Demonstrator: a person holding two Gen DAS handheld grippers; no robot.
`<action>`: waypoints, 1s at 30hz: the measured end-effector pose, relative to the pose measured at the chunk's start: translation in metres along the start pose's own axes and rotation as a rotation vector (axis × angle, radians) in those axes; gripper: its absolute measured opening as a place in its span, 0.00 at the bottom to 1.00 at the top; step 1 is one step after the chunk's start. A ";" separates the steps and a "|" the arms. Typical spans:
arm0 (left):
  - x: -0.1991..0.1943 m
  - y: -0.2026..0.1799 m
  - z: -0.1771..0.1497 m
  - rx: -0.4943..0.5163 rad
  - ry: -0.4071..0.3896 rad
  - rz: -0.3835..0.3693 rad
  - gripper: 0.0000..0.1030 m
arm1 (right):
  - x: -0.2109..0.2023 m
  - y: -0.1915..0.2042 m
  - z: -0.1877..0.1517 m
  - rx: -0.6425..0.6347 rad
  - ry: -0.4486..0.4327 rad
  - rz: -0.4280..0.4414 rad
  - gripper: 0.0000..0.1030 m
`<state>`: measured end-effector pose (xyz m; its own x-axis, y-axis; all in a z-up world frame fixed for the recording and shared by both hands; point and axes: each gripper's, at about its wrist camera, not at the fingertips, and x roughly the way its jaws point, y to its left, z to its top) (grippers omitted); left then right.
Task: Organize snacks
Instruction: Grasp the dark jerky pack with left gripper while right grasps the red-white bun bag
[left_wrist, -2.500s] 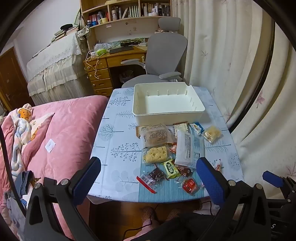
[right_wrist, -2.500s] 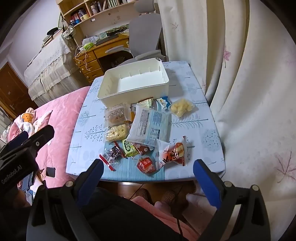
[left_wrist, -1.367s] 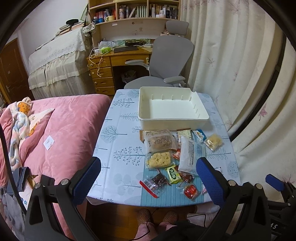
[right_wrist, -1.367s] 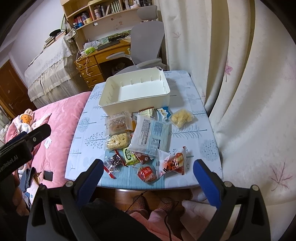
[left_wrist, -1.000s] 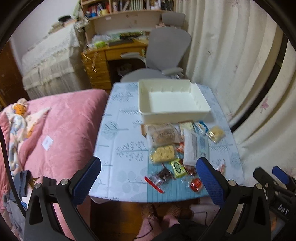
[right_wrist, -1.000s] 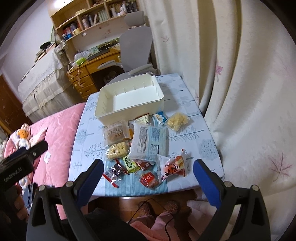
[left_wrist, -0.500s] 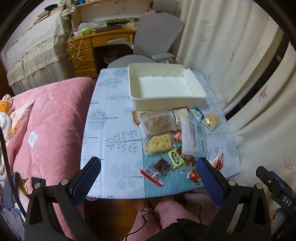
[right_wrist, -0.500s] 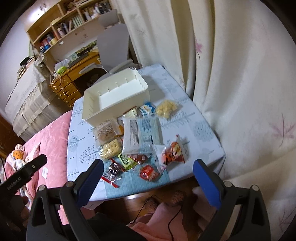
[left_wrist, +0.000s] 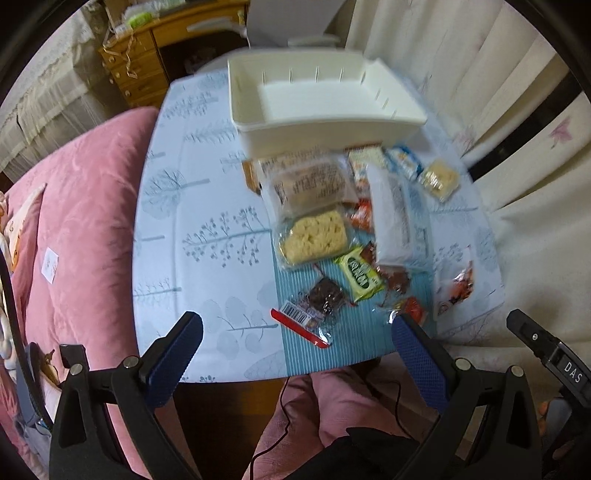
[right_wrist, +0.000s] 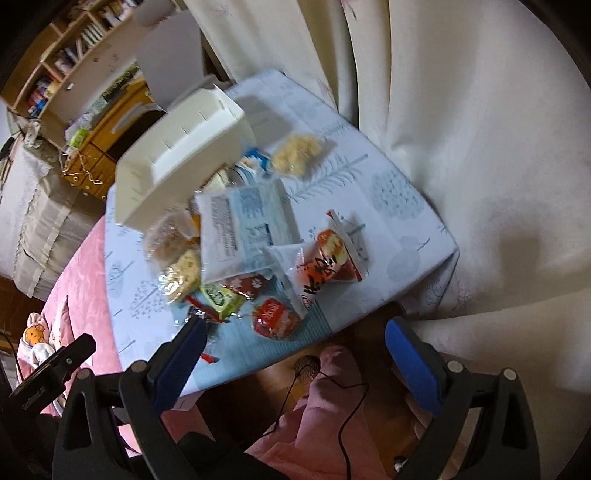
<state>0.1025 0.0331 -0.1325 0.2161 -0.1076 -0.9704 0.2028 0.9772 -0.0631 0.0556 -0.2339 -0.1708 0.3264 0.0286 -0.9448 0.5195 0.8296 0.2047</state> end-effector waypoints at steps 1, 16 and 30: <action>0.009 -0.002 0.002 0.003 0.019 0.005 0.97 | 0.008 -0.002 0.002 0.001 0.010 -0.004 0.95; 0.139 -0.034 0.017 0.157 0.292 0.068 0.96 | 0.099 -0.018 0.010 -0.055 0.085 -0.073 0.95; 0.201 -0.056 0.028 0.242 0.428 0.118 0.88 | 0.144 -0.016 0.026 -0.100 0.135 -0.072 0.95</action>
<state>0.1610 -0.0480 -0.3175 -0.1501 0.1355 -0.9793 0.4268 0.9024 0.0595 0.1146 -0.2573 -0.3033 0.1789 0.0363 -0.9832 0.4541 0.8834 0.1152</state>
